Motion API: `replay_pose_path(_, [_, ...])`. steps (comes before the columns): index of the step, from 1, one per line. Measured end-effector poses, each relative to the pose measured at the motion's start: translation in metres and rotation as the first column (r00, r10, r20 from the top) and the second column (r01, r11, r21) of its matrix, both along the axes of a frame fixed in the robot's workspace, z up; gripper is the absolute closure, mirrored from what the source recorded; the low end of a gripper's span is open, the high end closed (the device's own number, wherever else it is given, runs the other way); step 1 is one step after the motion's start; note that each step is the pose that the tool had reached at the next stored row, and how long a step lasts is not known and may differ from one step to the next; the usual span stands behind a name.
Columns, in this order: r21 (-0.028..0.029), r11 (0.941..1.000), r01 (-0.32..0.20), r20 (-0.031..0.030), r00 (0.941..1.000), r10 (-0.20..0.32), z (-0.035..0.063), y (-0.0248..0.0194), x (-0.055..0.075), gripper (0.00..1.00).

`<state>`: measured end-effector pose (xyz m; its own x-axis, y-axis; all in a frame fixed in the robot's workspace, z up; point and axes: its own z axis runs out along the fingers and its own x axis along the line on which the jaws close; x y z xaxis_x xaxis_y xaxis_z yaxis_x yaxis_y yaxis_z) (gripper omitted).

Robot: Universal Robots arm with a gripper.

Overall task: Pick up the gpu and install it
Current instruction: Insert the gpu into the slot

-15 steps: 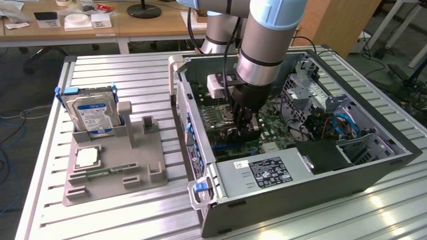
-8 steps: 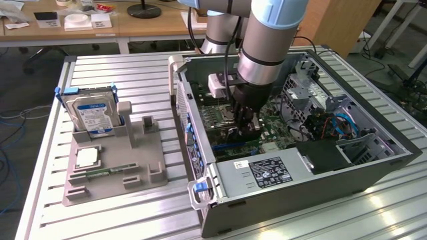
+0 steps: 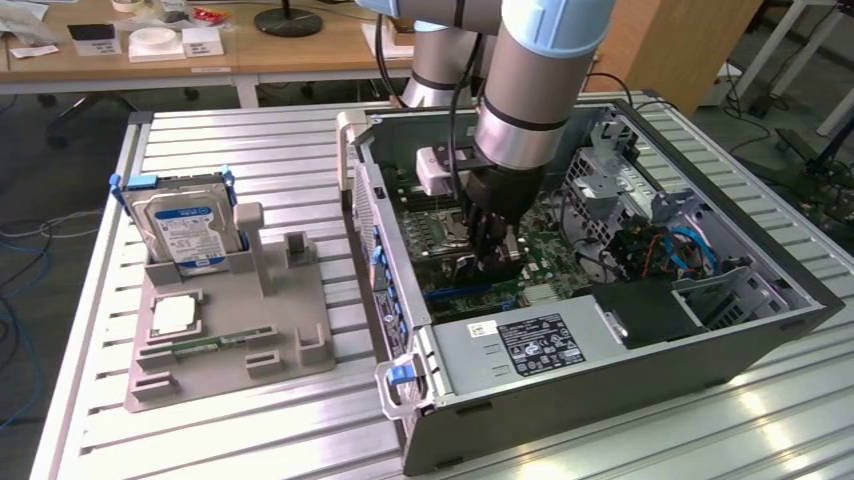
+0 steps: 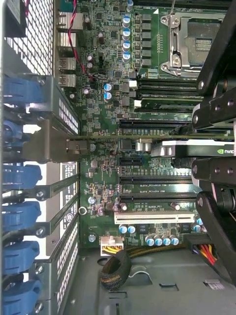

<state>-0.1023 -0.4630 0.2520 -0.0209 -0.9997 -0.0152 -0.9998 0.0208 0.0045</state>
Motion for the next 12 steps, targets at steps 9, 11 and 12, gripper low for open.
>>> replay_pose_path(9, [-0.0017, 1.0000, 0.007, -0.0001, 1.0000, -0.007, -0.0017, 0.0028, 0.0000, 0.73])
replay_pose_path(11, [-0.0019, 1.0000, 0.008, -0.0001, 1.0000, -0.008, -0.0030, 0.0028, 0.0000, 0.73])
replay_pose_path(12, [-0.0017, 1.0000, 0.008, -0.0001, 1.0000, -0.008, -0.0038, 0.0029, -0.0001, 0.73])
